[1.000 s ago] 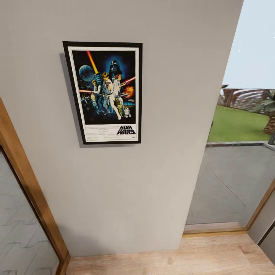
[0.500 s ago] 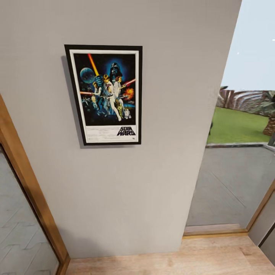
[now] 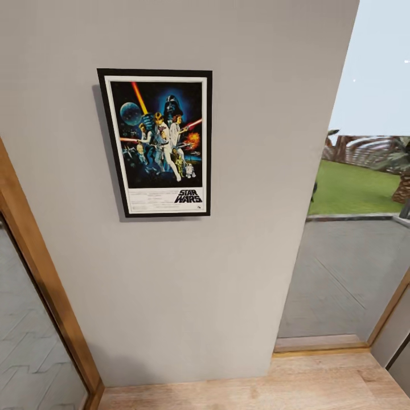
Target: Pick up the poster from the kitchen countertop and hang it on one of the wall nails in the kitchen.
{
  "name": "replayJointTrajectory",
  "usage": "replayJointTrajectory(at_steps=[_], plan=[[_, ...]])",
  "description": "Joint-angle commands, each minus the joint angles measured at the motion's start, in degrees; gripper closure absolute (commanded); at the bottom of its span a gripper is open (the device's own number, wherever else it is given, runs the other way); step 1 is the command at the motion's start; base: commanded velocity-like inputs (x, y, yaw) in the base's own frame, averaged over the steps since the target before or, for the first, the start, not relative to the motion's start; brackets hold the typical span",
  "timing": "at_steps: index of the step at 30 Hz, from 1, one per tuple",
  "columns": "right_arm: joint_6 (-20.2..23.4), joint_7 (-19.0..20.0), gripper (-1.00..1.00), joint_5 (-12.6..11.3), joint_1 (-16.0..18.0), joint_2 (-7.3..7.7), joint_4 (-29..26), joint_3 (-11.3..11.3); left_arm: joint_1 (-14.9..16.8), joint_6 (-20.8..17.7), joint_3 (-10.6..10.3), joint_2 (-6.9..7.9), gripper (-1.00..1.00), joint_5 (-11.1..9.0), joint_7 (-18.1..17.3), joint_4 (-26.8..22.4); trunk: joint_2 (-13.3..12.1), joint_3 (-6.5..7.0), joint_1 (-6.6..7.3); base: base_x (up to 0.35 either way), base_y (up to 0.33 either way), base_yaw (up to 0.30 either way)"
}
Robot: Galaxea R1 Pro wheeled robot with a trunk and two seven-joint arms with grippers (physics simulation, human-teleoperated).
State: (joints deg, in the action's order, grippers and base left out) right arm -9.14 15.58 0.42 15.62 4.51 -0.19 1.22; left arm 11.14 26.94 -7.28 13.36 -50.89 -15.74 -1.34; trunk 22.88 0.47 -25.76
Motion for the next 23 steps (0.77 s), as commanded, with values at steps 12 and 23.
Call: replayJointTrajectory(at_steps=[12, 23], plan=[[-0.02, -0.12, -1.0, 0.19, -0.08, 0.4, 2.96, 0.18, 0.03, 0.13, -0.46, 0.0, -1.0, -0.61, -0.26, 0.1, 0.04, -0.02, -0.02, 0.0, 0.0, 0.0], [-0.31, -0.18, -1.0, 0.21, -0.15, 0.41, 3.09, 0.27, 0.03, 0.13, -0.53, -0.07, -1.0, -0.59, -0.26, 0.1, 0.04, -0.02, -0.02, 0.0, 0.0, 0.0]])
